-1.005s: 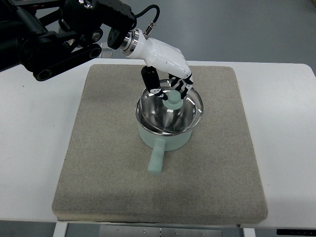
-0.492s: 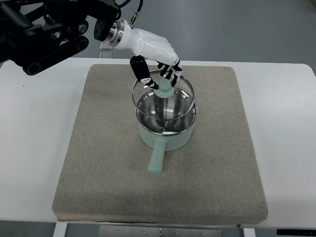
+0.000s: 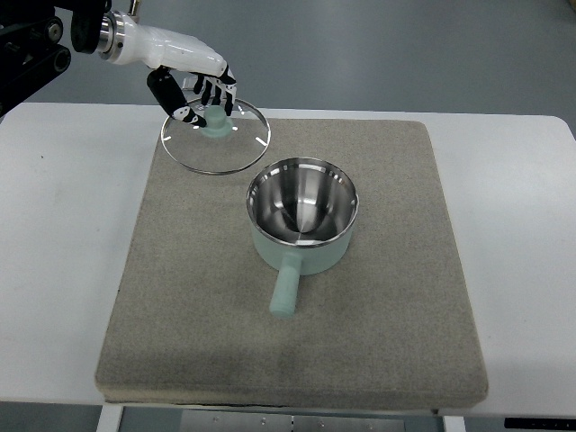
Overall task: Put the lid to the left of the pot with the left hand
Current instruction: 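Carry the lid beside the saucepan and lower it onto the board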
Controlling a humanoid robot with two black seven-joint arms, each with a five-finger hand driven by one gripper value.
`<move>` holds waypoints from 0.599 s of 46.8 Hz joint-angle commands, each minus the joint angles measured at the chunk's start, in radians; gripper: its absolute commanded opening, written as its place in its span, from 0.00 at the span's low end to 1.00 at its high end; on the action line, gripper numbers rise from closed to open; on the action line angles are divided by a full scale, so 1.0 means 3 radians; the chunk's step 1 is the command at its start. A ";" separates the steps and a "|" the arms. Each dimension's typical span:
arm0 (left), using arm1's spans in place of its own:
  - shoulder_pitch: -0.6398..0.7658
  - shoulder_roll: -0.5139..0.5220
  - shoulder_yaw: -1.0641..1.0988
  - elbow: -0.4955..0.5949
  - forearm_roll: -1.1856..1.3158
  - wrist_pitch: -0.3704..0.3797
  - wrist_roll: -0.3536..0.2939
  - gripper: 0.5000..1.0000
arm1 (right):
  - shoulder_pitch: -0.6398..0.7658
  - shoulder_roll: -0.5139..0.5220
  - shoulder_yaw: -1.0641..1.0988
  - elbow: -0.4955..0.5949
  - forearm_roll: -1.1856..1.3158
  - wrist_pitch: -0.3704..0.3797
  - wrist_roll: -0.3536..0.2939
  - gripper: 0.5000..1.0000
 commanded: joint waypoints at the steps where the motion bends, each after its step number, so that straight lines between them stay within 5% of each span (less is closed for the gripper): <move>1: 0.0036 0.0112 0.0047 -0.0007 0.0003 0.0000 0.0000 0.00 | -0.0001 0.0000 -0.0004 -0.0001 0.0000 0.0001 0.0000 0.84; 28: 0.0128 0.0260 0.0620 -0.0058 0.0003 0.0368 0.0000 0.00 | -0.0001 0.0000 0.0001 -0.0001 0.0000 0.0001 0.0000 0.84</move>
